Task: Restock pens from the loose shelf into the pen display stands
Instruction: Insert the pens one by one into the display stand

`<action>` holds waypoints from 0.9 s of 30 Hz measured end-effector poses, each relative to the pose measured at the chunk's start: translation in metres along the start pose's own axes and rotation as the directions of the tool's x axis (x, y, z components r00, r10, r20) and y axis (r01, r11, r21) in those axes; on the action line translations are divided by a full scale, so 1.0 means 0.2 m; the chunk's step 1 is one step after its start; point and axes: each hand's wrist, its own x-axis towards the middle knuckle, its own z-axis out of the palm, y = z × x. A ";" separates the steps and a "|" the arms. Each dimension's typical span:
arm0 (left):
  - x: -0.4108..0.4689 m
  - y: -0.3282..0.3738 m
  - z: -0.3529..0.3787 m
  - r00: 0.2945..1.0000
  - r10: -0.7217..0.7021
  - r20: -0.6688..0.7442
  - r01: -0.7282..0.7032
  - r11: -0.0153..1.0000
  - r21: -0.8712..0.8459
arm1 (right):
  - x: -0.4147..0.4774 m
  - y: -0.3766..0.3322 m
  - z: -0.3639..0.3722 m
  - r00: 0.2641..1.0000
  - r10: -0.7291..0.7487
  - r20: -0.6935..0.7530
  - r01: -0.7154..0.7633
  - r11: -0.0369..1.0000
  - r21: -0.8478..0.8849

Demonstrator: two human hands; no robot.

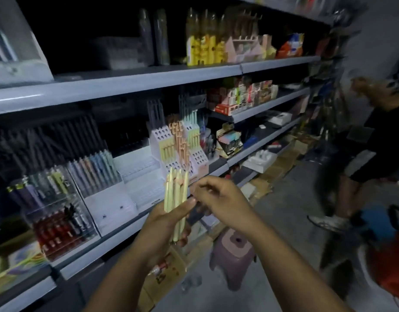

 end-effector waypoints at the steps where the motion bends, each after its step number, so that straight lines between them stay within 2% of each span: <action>1: 0.06 -0.01 0.00 1.000 -0.003 -0.019 0.003 1.000 0.010 | 0.08 0.03 0.00 1.000 -0.006 0.031 0.005 1.000 0.028; 7: 0.45 -0.06 -0.09 0.991 0.032 -0.132 -0.029 0.999 0.024 | 0.53 0.22 0.02 0.990 0.001 0.142 -0.021 0.990 0.143; 9: 0.59 -0.08 -0.13 0.987 0.034 -0.160 -0.038 0.999 -0.018 | 0.69 0.28 0.03 0.985 0.010 0.173 -0.039 0.985 0.166; 14: 0.91 -0.11 -0.25 0.978 -0.075 -0.192 0.043 0.985 -0.170 | 1.04 0.36 0.06 0.966 0.153 0.207 -0.209 0.934 0.289; 17: 1.09 -0.13 -0.30 0.971 -0.069 -0.227 0.032 0.986 -0.163 | 1.20 0.44 0.07 0.958 0.166 0.234 -0.241 0.908 0.343; 22: 1.34 -0.20 -0.32 0.951 -0.039 -0.307 -0.007 0.989 -0.147 | 1.40 0.60 0.07 0.974 0.135 0.184 -0.192 0.921 0.338; 25: 1.43 -0.23 -0.32 0.918 -0.023 -0.395 -0.025 0.993 -0.118 | 1.50 0.69 0.08 0.970 0.149 0.193 -0.210 0.913 0.351; 27: 1.49 -0.25 -0.33 0.881 -0.030 -0.473 -0.022 0.994 -0.103 | 1.57 0.74 0.07 0.961 0.171 0.217 -0.250 0.874 0.417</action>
